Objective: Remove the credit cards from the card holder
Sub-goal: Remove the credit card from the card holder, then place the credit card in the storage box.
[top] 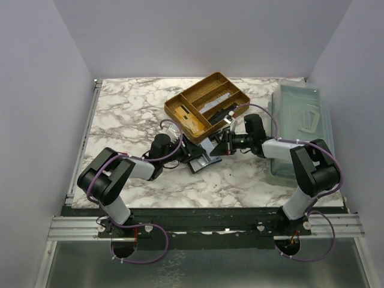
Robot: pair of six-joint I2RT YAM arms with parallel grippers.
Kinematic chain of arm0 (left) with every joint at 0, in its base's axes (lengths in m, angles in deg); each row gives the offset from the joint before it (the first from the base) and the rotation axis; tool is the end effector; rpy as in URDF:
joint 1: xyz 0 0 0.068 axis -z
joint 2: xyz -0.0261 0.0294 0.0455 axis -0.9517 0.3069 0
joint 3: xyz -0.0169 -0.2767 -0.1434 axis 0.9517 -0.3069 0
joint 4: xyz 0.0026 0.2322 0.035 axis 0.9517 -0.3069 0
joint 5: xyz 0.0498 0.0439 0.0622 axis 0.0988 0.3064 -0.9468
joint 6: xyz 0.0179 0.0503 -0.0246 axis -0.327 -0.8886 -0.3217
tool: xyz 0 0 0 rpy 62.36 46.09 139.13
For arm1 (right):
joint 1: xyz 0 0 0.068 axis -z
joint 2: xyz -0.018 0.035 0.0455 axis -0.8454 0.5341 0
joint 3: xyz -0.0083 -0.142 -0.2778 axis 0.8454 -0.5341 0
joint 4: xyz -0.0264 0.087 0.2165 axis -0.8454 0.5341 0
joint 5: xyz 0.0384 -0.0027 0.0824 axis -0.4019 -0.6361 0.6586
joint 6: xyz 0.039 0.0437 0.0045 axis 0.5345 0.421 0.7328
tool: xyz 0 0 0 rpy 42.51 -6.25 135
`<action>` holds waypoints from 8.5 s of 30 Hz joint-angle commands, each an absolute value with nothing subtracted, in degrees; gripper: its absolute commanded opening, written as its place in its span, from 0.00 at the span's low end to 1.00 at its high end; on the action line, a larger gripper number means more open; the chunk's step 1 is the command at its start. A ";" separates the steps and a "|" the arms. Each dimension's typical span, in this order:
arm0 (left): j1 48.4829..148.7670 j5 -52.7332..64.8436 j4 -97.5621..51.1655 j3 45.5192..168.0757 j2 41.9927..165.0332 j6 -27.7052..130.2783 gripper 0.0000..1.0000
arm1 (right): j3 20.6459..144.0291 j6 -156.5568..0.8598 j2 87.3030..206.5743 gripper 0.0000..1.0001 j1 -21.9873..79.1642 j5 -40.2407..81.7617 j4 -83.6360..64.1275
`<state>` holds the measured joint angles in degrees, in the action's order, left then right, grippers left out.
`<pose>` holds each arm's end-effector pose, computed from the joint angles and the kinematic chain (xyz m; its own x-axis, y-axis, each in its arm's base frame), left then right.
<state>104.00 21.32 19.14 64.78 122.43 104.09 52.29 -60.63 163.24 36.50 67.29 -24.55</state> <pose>0.2438 -0.1717 0.2103 -0.8482 -0.4461 -0.2855 0.0888 0.4117 -0.9070 0.2843 0.1474 0.2222 -0.8496 -0.0741 -0.5221 -0.5087 0.3761 0.7744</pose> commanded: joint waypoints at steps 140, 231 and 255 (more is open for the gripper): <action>94.79 29.45 -7.30 61.71 113.56 90.51 0.00 | 72.00 -104.04 167.96 0.00 23.70 35.54 16.59; 105.56 -13.77 -53.63 174.72 175.51 15.24 0.00 | 68.26 -108.04 147.28 0.74 51.60 60.46 14.19; 105.79 0.64 -53.55 168.38 164.50 34.41 0.44 | 67.88 -107.81 148.03 0.74 53.13 63.68 14.19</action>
<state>106.89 -9.43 -53.77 172.16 174.01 25.53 68.74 -108.04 148.55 52.46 61.04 14.93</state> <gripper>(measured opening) 0.457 0.736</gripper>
